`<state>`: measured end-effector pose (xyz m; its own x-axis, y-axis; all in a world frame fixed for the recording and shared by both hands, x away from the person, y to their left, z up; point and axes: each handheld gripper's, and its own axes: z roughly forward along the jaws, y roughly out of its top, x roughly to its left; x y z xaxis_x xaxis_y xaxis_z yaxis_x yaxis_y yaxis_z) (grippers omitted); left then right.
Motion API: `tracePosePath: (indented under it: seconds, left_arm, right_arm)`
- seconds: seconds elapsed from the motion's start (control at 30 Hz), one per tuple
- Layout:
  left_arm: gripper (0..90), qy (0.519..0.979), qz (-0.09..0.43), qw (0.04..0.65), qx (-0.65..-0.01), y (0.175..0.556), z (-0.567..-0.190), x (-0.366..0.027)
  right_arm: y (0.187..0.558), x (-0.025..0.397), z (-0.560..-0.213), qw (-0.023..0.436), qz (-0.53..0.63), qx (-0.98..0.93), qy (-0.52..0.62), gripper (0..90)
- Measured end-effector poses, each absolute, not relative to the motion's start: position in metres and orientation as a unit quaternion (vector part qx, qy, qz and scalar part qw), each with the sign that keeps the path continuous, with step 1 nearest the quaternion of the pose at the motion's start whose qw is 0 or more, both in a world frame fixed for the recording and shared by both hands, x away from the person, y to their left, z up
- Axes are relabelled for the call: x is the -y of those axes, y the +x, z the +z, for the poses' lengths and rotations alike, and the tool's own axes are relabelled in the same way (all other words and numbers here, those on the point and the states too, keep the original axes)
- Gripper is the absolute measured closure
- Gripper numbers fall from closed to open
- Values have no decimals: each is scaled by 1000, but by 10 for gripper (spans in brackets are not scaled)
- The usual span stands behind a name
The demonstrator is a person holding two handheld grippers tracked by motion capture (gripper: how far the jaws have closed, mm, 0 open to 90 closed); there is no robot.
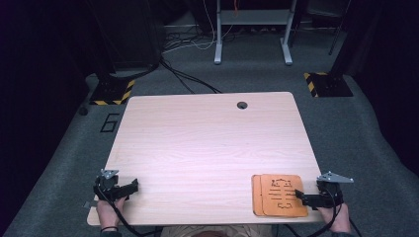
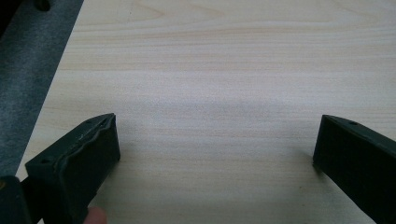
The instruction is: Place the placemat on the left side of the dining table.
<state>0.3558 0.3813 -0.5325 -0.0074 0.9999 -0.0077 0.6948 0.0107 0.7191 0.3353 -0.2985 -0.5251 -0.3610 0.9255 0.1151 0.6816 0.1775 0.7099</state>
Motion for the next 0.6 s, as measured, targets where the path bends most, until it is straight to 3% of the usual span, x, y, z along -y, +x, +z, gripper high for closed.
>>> tracePosePath:
  seconds: [0.6]
  left_arm:
    - [2, 646, 275, 277, -656, 356, -532, -381]
  right_arm:
    - [332, 306, -526, 191, 341, -741, 545, 0]
